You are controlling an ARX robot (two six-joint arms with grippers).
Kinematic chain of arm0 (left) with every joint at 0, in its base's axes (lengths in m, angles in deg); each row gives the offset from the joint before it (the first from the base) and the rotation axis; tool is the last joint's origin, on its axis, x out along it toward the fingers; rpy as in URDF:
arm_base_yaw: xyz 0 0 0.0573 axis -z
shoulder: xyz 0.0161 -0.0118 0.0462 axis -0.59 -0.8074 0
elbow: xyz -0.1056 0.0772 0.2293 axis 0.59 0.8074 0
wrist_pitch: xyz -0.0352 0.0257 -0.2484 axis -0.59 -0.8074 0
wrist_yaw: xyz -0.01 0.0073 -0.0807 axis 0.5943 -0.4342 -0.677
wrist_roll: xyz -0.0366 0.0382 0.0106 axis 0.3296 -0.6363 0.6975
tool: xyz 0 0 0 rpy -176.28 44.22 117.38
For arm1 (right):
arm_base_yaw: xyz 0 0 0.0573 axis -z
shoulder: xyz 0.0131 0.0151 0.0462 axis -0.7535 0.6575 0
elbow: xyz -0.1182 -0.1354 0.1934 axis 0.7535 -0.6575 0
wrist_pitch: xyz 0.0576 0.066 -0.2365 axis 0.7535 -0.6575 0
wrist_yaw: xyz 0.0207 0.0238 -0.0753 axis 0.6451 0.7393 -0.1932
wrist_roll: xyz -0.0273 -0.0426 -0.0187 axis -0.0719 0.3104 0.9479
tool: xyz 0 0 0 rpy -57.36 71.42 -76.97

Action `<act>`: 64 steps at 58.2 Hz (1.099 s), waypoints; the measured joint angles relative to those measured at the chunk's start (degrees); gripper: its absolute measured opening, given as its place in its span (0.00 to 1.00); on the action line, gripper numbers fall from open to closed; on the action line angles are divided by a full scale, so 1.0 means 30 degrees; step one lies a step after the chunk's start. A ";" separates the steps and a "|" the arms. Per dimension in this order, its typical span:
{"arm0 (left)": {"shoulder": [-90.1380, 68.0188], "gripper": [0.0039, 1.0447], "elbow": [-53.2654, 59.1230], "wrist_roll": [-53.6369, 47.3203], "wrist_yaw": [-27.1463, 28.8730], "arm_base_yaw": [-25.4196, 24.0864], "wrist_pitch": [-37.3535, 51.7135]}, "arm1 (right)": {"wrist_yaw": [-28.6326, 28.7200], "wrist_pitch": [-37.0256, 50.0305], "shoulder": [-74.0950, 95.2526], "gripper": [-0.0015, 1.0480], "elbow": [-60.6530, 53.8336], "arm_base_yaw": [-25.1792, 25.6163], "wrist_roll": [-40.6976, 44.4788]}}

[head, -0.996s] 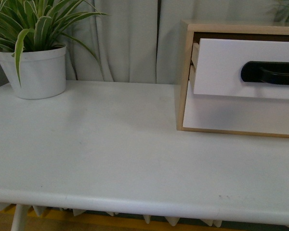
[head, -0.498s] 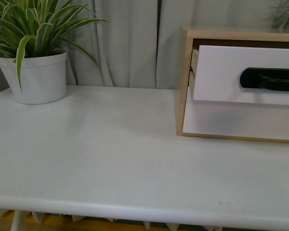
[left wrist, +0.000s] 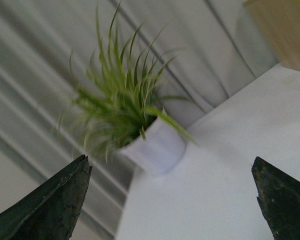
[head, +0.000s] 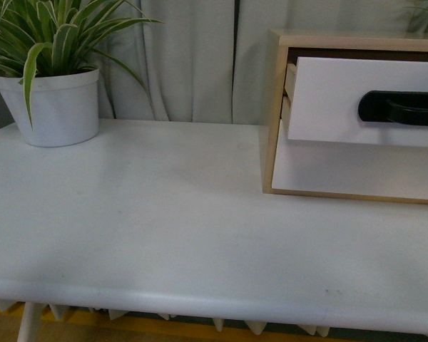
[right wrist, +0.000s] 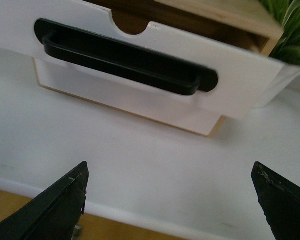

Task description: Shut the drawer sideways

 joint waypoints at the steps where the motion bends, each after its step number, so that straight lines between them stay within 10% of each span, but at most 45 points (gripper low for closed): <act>1: -0.0787 0.94 -0.0109 -0.1100 -0.0539 0.0138 0.0852 | -0.0036 -0.0087 0.0160 0.91 0.0240 0.0066 0.0903; 19: -0.9544 0.94 -0.2747 -0.9471 -0.4721 0.0867 0.5566 | 0.0998 -0.0393 0.3461 0.91 0.3461 0.1428 0.8255; 64: -1.7923 0.94 -1.1234 -0.8837 -0.5661 0.0678 0.3497 | 0.1450 0.0197 1.0105 0.91 0.8182 0.2069 0.8947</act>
